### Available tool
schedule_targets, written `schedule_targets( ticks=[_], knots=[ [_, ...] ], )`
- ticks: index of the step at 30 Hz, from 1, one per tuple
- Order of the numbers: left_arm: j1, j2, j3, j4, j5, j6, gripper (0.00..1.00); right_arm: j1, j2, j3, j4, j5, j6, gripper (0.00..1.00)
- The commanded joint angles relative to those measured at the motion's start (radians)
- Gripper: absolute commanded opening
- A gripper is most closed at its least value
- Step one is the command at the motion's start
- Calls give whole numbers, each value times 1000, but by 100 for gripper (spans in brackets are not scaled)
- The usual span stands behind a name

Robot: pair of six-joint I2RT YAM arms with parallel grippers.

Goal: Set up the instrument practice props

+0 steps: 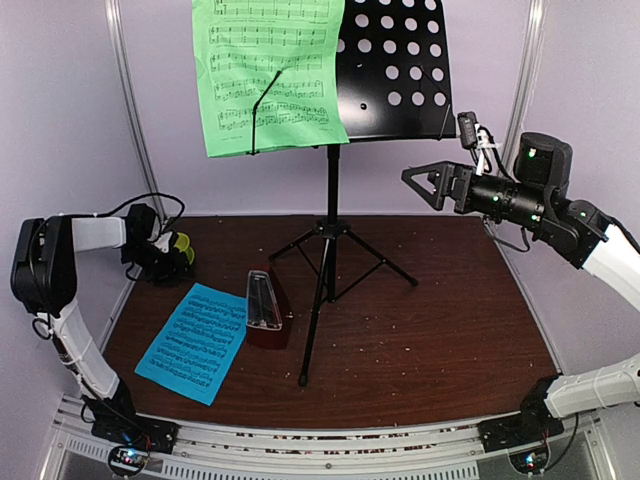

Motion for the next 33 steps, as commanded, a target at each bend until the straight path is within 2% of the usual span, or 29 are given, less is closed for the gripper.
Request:
schedule_targets(
  ticks=[1, 13, 19, 26, 33],
  knots=[
    [-5, 66, 76, -68, -52, 64, 66, -7, -16, -9, 22, 4, 28, 100],
    [-25, 177, 110, -99, -6, 127, 67, -7, 31, 14, 26, 14, 47, 100],
    [-35, 222, 168, -136, 50, 160, 59, -7, 61, 37, 25, 10, 45, 100],
    [-63, 251, 201, -176, 74, 200, 42, -7, 82, 53, 19, 9, 41, 100],
    [-64, 242, 187, -177, 83, 213, 8, -6, 89, 60, 8, 10, 34, 100]
  ],
)
